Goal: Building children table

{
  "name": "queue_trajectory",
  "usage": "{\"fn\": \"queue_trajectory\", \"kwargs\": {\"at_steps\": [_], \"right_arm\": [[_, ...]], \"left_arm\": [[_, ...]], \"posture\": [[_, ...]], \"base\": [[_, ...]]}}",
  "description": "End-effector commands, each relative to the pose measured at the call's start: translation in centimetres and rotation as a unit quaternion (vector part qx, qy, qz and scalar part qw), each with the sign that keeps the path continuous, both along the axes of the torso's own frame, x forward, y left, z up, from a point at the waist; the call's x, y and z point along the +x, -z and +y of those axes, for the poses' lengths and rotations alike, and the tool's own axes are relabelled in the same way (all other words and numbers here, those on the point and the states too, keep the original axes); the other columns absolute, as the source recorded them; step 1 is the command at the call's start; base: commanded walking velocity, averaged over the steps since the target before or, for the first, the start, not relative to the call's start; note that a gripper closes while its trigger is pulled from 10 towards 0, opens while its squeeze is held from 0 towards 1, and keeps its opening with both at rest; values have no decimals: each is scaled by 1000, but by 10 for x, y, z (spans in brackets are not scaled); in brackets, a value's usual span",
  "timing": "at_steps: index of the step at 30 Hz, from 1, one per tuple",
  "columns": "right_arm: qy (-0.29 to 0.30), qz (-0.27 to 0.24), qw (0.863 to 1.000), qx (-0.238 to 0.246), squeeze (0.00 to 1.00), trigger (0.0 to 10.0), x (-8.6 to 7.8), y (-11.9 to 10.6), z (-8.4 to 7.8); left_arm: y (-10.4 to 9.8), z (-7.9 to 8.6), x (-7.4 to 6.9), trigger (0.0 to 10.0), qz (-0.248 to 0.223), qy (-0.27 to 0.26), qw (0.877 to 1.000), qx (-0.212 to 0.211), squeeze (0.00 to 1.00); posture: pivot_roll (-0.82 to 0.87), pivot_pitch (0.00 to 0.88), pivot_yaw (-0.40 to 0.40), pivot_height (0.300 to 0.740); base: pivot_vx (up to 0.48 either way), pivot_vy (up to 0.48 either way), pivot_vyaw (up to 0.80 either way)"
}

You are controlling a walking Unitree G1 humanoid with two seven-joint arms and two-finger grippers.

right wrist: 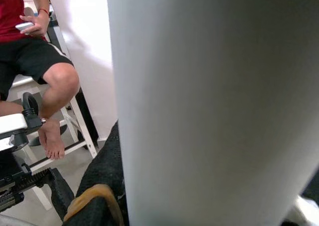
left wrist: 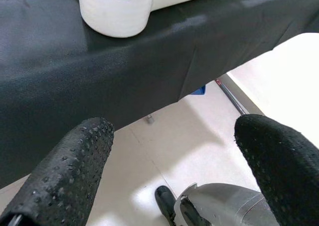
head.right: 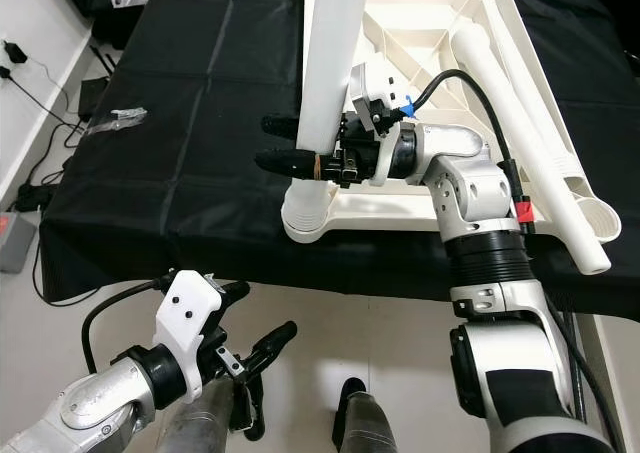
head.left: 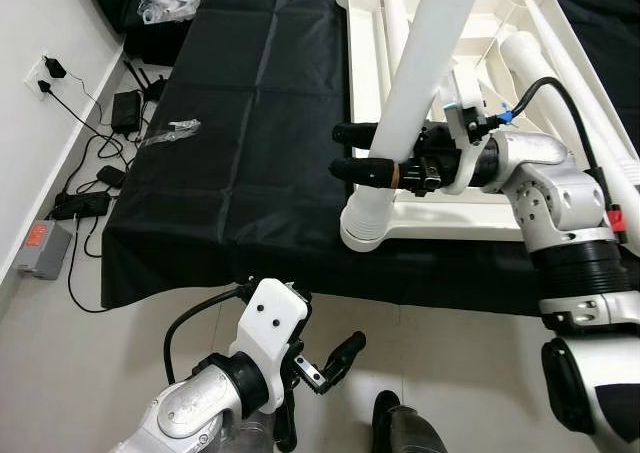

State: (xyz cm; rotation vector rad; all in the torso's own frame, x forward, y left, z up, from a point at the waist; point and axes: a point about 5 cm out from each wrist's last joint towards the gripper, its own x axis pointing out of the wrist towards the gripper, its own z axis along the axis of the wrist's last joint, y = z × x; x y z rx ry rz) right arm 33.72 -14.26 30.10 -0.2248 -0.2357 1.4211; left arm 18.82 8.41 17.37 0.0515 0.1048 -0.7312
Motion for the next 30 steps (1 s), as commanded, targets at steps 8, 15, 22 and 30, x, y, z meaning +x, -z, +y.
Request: {"fn": "queue_trajectory", "kwargs": {"at_steps": [8, 15, 22, 30], "right_arm": [[27, -25, 999, 3, 0, 10000, -8, 7, 0], [38, -35, 999, 7, 0, 10000, -11, 9, 4], [44, -45, 998, -1, 0, 10000, -16, 10, 10], [43, -45, 998, -8, 0, 10000, -18, 10, 17]], "left_arm": [[5, 0, 1, 10000, 9, 5, 1000, 10, 0], [5, 0, 2, 10000, 6, 6, 1000, 10, 0], [5, 1, 2, 10000, 6, 4, 1000, 12, 0], [5, 0, 3, 10000, 4, 4, 1000, 11, 0]], "posture": [[213, 334, 25, 740], [213, 337, 24, 740], [210, 340, 28, 740], [208, 344, 20, 740]], "base": [[0, 0, 0], [0, 0, 0], [0, 0, 0], [0, 0, 0]]}}
